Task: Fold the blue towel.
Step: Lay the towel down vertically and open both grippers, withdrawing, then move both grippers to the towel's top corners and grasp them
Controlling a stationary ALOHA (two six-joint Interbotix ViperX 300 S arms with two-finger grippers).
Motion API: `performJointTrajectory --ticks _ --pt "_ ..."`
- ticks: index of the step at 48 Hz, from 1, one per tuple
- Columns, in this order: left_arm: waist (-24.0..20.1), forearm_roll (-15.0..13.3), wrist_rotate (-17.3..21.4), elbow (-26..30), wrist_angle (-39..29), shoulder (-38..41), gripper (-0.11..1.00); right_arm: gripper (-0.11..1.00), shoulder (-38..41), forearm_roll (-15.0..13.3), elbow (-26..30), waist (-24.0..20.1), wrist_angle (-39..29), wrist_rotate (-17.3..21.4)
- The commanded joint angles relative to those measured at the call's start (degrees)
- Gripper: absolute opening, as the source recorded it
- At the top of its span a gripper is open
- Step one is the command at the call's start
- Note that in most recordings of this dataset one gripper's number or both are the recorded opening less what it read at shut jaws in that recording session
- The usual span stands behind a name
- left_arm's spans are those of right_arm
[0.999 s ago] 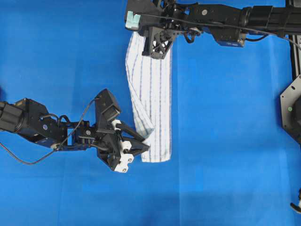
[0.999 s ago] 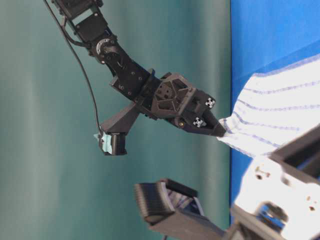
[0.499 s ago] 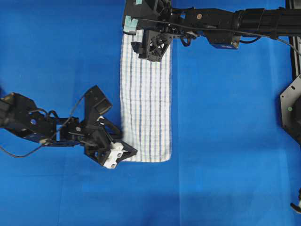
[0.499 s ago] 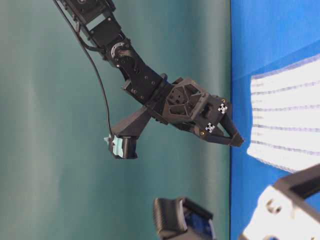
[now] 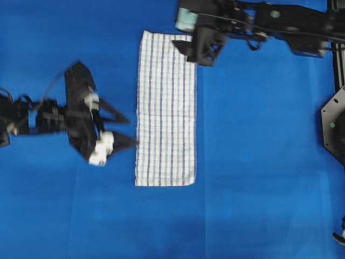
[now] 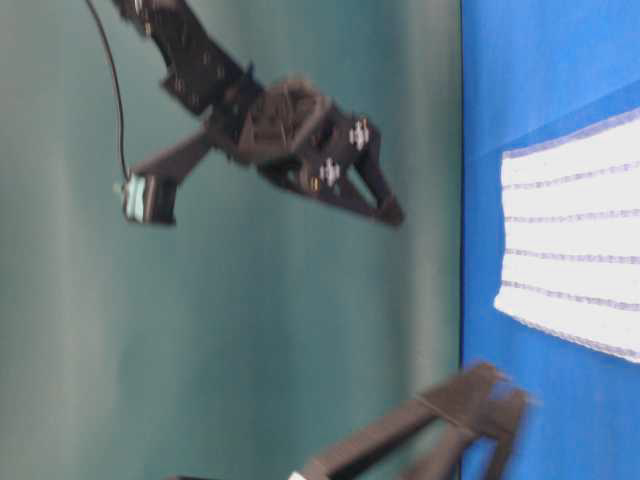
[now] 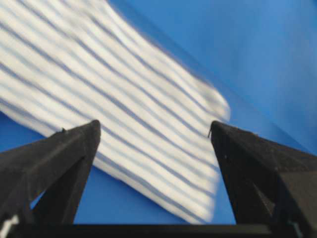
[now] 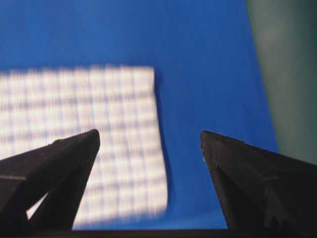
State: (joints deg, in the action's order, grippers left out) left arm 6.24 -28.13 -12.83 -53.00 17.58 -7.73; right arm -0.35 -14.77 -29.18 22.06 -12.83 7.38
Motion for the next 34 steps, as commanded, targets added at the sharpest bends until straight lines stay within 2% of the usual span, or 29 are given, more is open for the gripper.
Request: performJointTrajectory --ticks 1,11,15,26,34 --pt "-4.39 0.18 4.83 0.35 -0.97 -2.29 0.86 0.91 -4.48 0.18 -3.25 0.44 1.58 0.88" --pt "-15.64 0.18 18.63 2.29 -2.99 -2.02 0.86 0.91 -9.05 0.18 -9.58 2.55 4.22 3.6" --pt "-19.42 0.26 25.49 3.87 -3.08 -1.14 0.86 0.91 -9.58 0.18 -10.55 3.34 4.92 3.78" --pt "-26.63 0.26 33.22 8.0 -3.08 2.2 0.85 0.9 -7.65 0.18 -10.72 5.01 7.56 4.04" --pt "-27.95 0.26 35.07 9.84 -3.08 4.75 0.85 0.9 -5.71 0.18 -10.28 5.45 9.05 3.96"
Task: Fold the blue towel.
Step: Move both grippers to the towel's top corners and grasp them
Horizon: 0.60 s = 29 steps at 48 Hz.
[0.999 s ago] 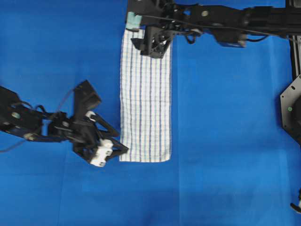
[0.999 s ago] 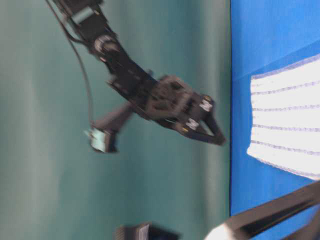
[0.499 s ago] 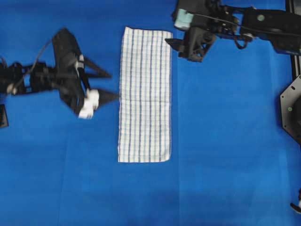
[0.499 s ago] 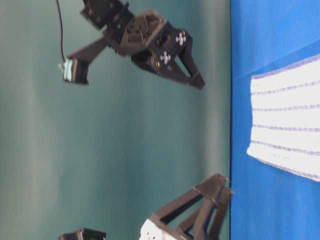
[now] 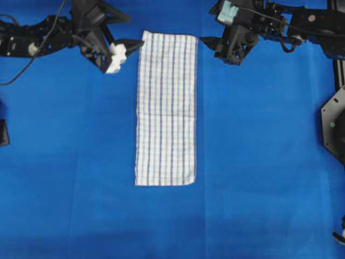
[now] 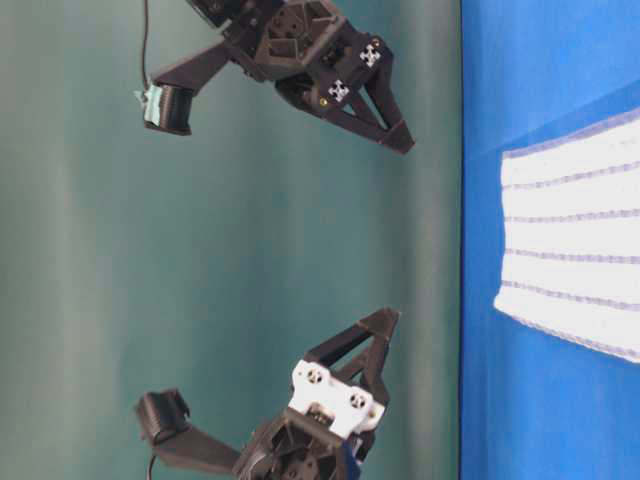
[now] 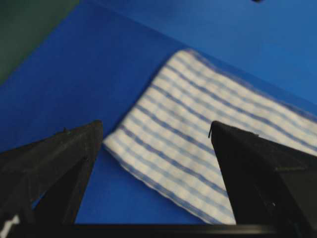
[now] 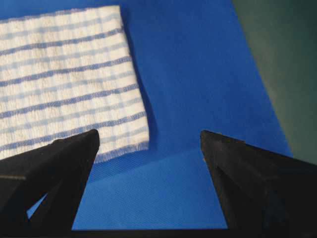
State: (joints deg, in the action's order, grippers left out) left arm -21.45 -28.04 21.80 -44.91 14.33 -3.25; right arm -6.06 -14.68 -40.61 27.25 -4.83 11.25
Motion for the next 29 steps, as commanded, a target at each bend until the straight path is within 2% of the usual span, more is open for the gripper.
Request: performJointTrajectory --ticks 1,17,29 --pt "-0.44 0.18 0.53 1.85 0.18 0.7 0.85 0.9 0.35 0.09 1.23 0.26 1.23 0.09" --pt "-1.93 0.18 0.88 2.99 6.59 9.32 0.85 0.9 8.35 0.18 3.43 0.97 5.01 0.18" --pt "-2.2 0.18 0.88 5.01 7.29 15.12 0.85 0.9 14.41 0.62 4.83 1.85 7.38 0.18"
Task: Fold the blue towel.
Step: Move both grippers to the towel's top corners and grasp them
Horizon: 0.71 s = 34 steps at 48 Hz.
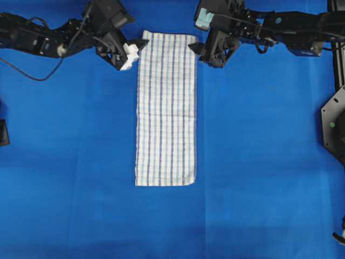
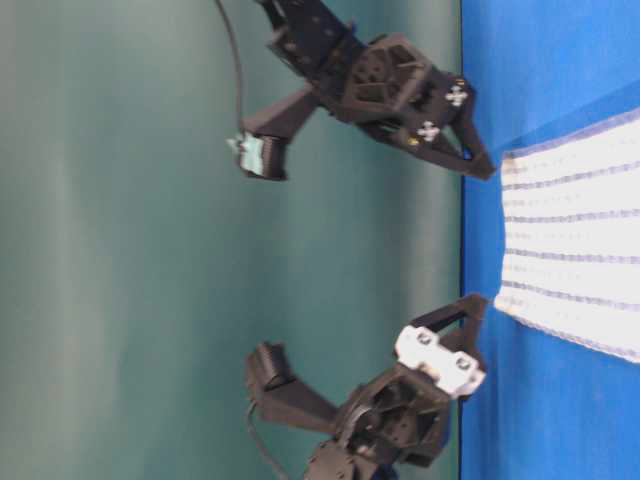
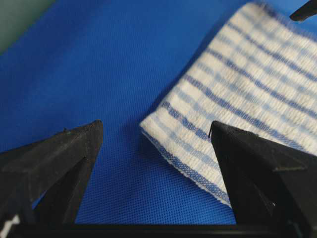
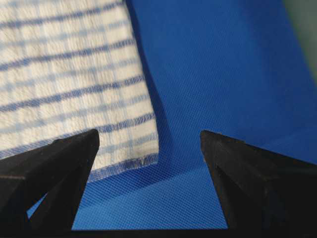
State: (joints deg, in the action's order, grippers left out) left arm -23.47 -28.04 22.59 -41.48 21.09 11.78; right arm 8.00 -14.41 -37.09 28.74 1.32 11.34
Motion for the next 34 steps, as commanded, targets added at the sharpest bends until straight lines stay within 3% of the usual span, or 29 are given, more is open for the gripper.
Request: performJointTrajectory --ticks 1,18,26,34 --pt "-0.18 0.18 0.09 1.76 0.53 0.35 0.85 0.9 0.79 0.44 1.41 0.35 1.49 0.09" --pt "-0.53 0.18 0.18 3.43 0.88 5.36 0.83 0.84 3.43 0.79 0.97 0.53 3.16 0.09" --pt "-0.62 0.18 0.18 3.96 0.79 6.42 0.77 0.59 4.31 0.79 0.97 0.53 3.87 0.09" --pt "-0.53 0.26 0.26 3.87 0.88 6.42 0.42 0.26 4.48 0.79 0.79 0.53 4.04 0.09"
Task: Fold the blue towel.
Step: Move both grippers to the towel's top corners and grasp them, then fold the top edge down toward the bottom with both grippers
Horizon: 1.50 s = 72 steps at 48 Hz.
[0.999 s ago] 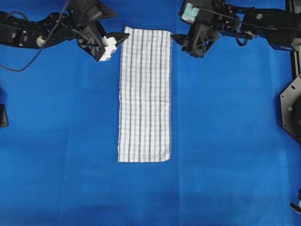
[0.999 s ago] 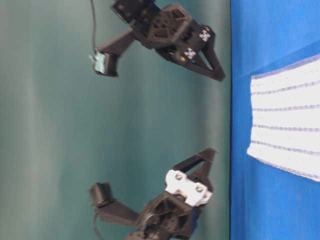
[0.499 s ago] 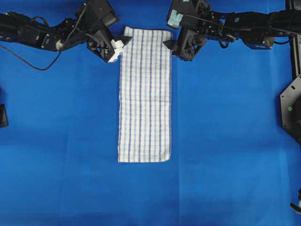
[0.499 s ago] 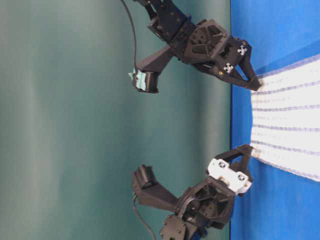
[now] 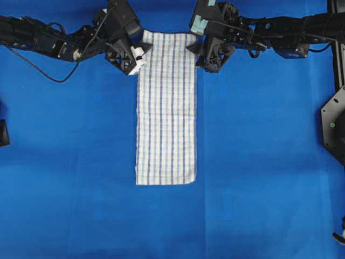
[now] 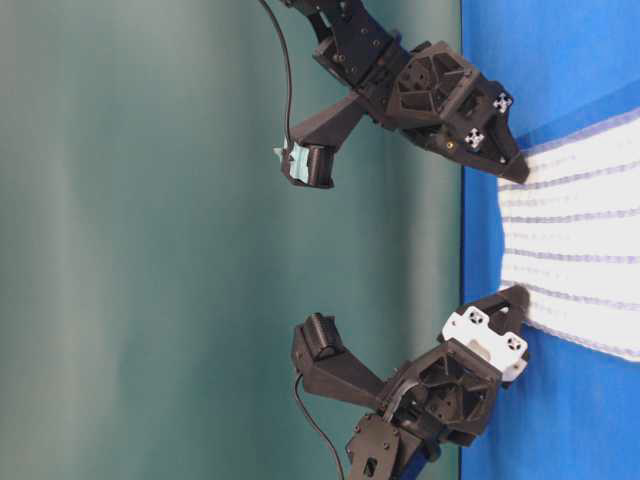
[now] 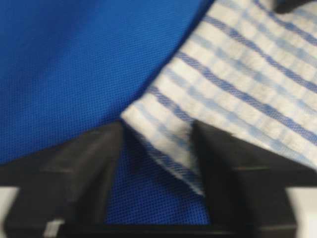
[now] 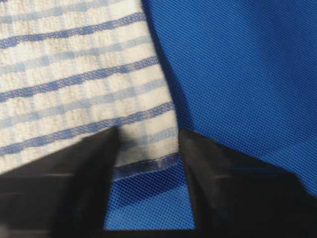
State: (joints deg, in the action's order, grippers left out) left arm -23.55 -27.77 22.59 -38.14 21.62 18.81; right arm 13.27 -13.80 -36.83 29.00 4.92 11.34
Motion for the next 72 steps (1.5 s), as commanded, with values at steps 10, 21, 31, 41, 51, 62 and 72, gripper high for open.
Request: performJointTrajectory --ticks 10,21,31,41,51,62,72 --pt "-0.35 0.53 0.35 0.18 0.0 -1.23 0.03 -0.01 -1.14 0.09 0.53 0.09 0.26 0.0" --pt "0.26 0.79 0.44 0.53 -0.18 -3.25 0.03 -0.01 -4.57 0.18 0.26 -0.88 -0.26 -0.09" --pt "2.11 0.79 1.93 -0.26 -0.44 -8.53 0.03 -0.01 -8.53 0.18 -0.79 -1.85 -1.49 -0.09" --pt "4.83 0.79 3.34 -1.49 -1.85 -13.36 0.03 -0.01 -13.27 0.18 -2.81 -4.31 -3.08 0.09" --pt "8.26 0.62 2.99 -4.48 -2.02 -16.61 0.03 -0.01 -19.25 0.26 -5.45 -8.53 -4.39 0.18" --pt "14.59 0.44 2.64 -7.47 -2.02 -19.95 0.03 -0.01 -23.73 0.97 -8.53 -14.68 -5.01 1.93" --pt "21.27 0.26 1.32 -9.49 -1.76 -21.88 0.03 -0.01 -25.22 1.23 -10.81 -20.57 -5.01 4.92"
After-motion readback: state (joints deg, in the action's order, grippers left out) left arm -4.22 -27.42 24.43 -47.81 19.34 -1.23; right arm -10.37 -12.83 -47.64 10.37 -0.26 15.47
